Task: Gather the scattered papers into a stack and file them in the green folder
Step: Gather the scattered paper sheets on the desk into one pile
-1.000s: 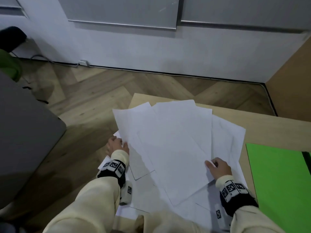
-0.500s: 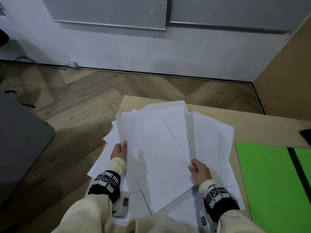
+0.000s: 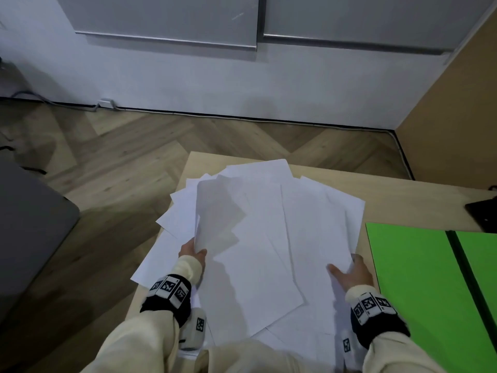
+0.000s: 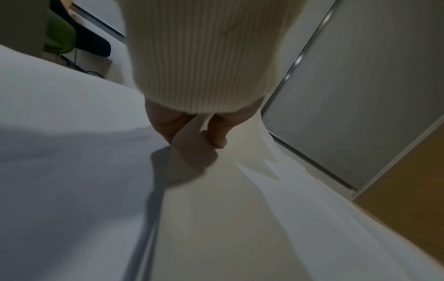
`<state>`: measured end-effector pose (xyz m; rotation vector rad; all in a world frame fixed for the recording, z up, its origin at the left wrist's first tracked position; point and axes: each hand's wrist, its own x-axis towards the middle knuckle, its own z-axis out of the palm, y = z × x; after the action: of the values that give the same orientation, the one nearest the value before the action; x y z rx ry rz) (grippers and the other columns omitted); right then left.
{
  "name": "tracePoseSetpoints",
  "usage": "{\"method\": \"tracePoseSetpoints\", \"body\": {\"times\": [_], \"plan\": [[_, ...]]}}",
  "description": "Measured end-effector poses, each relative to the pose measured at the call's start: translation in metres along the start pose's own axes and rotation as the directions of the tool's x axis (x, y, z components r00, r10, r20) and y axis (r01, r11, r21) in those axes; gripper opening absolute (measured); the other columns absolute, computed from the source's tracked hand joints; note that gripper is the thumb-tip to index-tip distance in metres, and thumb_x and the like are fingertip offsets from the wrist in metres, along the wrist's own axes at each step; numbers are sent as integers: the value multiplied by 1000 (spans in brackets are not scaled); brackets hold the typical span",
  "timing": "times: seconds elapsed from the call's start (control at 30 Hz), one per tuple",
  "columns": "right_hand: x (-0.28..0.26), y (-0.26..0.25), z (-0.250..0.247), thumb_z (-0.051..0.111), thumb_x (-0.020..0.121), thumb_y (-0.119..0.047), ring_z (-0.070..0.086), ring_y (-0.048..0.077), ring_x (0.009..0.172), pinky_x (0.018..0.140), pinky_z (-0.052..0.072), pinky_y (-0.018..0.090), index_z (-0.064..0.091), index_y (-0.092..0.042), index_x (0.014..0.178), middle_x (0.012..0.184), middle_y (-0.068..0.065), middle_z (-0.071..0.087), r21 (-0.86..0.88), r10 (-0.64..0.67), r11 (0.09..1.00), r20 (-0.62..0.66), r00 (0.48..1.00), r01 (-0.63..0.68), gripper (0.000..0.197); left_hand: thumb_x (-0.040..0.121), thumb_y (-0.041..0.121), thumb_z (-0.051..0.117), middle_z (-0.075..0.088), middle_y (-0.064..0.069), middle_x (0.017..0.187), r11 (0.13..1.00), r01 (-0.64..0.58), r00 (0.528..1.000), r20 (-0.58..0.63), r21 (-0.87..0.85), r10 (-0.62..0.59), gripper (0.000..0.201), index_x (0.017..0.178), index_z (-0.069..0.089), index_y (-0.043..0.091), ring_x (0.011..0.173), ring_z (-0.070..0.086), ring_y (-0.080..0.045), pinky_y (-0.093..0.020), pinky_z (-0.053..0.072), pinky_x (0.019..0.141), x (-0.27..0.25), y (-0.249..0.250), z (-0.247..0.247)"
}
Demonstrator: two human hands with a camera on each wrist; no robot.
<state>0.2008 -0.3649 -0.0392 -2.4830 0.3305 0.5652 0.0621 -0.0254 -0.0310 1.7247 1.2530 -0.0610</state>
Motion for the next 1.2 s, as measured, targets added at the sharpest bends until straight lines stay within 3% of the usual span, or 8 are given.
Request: {"method": "tracePoseSetpoints", "body": {"times": [0.17,0.3,0.47,0.67,0.9,1.03,1.13,1.2], "plan": [[-4,-11,13,56,89,-30,53,33,117,102,41,38,51,0,125,127,21,49,-60,-151,985,115,982,159,46,90,16,55,61,-22,125,999,40,988,146,20,-43,43,128,52,-2,114,58,-39,-40,45,97,-11,10,11],[-10,-20,17,56,89,-33,51,29,124,106,40,37,45,-3,135,136,13,52,53,-207,978,193,959,201,56,91,19,54,60,-19,129,997,7,973,231,72,-23,43,130,52,0,117,57,-35,-36,43,99,-19,14,21],[-5,-18,4,66,82,-10,59,35,111,95,48,41,51,-9,122,125,20,61,123,-148,980,-98,984,160,42,92,3,47,58,-20,130,999,-32,987,160,29,27,40,132,50,1,119,54,-37,-37,40,100,-18,13,15],[-8,-9,17,62,86,-20,48,31,128,108,38,41,40,-7,136,138,14,51,107,-176,981,137,975,162,56,91,0,46,53,-20,136,999,-32,984,177,32,26,45,136,45,2,125,49,-37,-39,37,105,-17,3,8],[-5,2,8,54,86,7,53,23,115,104,37,38,50,1,128,123,12,58,367,-163,929,270,949,55,42,79,24,72,67,-7,86,962,40,997,78,-270,-20,36,109,64,7,77,62,-25,-31,48,74,-8,5,-8],[7,12,11,87,39,-13,63,33,93,93,46,42,64,7,98,92,17,67,402,1,897,414,910,-184,67,78,20,74,69,-16,107,968,49,989,147,-248,-12,40,113,63,3,85,63,-25,-30,48,77,-3,-1,-6],[-1,0,19,84,62,-35,59,27,106,98,42,34,52,8,123,116,10,61,334,64,908,488,870,-254,81,76,22,75,68,-15,95,986,18,976,217,-167,19,43,112,64,-1,82,64,-27,-33,52,74,-12,-5,14],[-10,-10,23,79,59,-53,55,21,107,94,40,28,49,-2,122,117,7,57,166,38,978,449,893,-125,86,75,25,76,67,-12,94,982,-12,969,240,-188,58,44,111,65,2,83,65,-27,-33,52,75,-20,2,29]]}}
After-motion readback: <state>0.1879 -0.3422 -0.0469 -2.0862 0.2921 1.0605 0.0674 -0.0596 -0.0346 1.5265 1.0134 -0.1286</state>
